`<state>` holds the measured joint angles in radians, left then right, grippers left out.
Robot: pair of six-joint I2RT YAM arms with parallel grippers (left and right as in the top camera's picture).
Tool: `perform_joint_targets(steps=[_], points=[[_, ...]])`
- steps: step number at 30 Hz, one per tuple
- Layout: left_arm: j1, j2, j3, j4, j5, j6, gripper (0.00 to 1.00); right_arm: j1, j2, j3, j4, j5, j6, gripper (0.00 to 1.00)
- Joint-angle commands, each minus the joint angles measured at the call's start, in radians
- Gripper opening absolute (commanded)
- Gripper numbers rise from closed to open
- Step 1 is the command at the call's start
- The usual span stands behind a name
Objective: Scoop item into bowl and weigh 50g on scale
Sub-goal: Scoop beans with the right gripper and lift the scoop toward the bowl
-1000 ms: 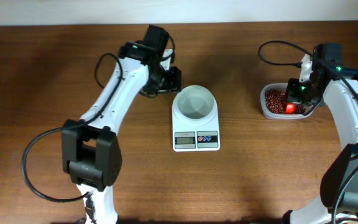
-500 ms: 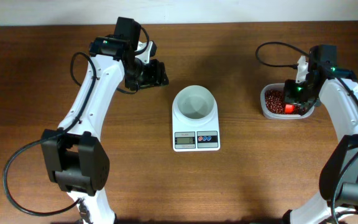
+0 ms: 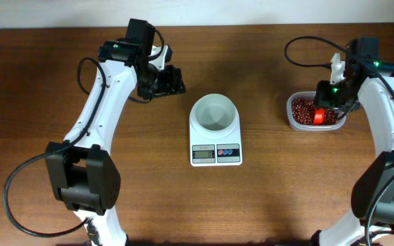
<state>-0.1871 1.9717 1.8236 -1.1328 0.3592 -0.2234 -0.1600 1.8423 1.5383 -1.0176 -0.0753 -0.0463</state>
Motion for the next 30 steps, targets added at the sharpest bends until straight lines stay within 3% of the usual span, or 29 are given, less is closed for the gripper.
perform_joint_targets(steps=[1, 4, 7, 10, 11, 14, 19, 25, 30], points=[[0.006, -0.025, 0.015, -0.005, -0.008, 0.02, 0.67, 0.037, 0.019, 0.011, -0.015, 0.052, -0.026, 0.47], [0.006, -0.025, 0.015, -0.006, -0.008, 0.02, 0.68, 0.082, 0.052, 0.006, -0.014, 0.159, -0.024, 0.43], [0.006, -0.025, 0.015, -0.006, -0.008, 0.02, 0.68, 0.08, 0.083, 0.006, 0.001, 0.159, -0.025, 0.28], [0.006, -0.025, 0.015, -0.006, -0.008, 0.02, 0.68, 0.08, 0.083, 0.006, 0.0, 0.207, -0.025, 0.06], [0.006, -0.025, 0.015, -0.006, -0.008, 0.02, 0.68, 0.079, 0.083, 0.006, -0.001, 0.193, -0.025, 0.04], [0.007, -0.025, 0.015, -0.01, -0.037, 0.02, 0.68, 0.063, 0.083, 0.006, -0.004, 0.14, -0.025, 0.04], [0.007, -0.026, 0.016, -0.003, -0.04, 0.02, 0.6, -0.138, 0.083, 0.002, -0.022, -0.296, -0.029, 0.04], [0.105, -0.026, 0.016, 0.063, 0.208, 0.054, 0.64, -0.167, 0.084, -0.076, 0.05, -0.398, -0.028, 0.04], [0.125, -0.026, 0.016, 0.065, 0.153, 0.053, 0.68, -0.167, 0.124, -0.076, 0.061, -0.447, -0.028, 0.04]])
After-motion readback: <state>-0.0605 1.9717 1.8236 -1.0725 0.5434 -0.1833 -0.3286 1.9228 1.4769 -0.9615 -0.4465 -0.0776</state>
